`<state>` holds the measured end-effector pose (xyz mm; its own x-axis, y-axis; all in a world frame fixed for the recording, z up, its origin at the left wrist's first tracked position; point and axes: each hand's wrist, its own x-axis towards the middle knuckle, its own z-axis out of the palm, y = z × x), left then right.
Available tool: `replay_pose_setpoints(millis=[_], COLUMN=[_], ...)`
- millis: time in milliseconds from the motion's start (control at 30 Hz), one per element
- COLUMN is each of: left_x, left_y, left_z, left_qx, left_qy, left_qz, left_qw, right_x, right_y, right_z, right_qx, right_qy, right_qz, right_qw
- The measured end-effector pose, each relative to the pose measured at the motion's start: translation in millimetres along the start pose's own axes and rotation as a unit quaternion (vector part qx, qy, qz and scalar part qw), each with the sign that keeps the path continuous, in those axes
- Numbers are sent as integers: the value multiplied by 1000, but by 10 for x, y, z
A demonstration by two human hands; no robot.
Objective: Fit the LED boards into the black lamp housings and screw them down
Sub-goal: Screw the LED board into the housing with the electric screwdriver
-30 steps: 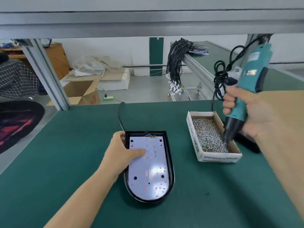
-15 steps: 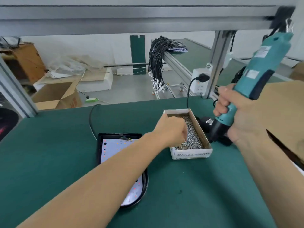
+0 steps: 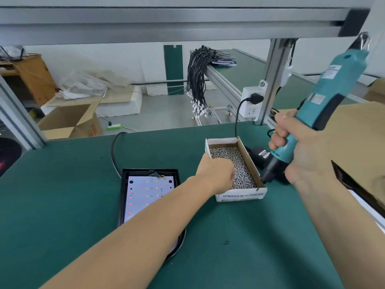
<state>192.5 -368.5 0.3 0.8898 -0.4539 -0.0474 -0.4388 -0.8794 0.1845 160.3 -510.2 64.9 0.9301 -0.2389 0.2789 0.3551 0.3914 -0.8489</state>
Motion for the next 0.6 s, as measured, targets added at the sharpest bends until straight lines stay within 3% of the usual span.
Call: replay_pose_setpoints(millis=[167,500,600], left_x=[-68,-11,8], left_y=[-70,61,69], left_z=[19,-64,-95], left_qx=[-62,141,133], left_qy=[16,-35,-44], left_qz=[6,24,42], left_qw=[998,989,989], right_x=[-18,-40,-45], right_y=[-23,-62,-73], right_z=[25,32,21], right_qx=[6,7,8], right_qy=[7,16,14], right_qz=[-1,1,2], right_qw=[1000,1000,1000])
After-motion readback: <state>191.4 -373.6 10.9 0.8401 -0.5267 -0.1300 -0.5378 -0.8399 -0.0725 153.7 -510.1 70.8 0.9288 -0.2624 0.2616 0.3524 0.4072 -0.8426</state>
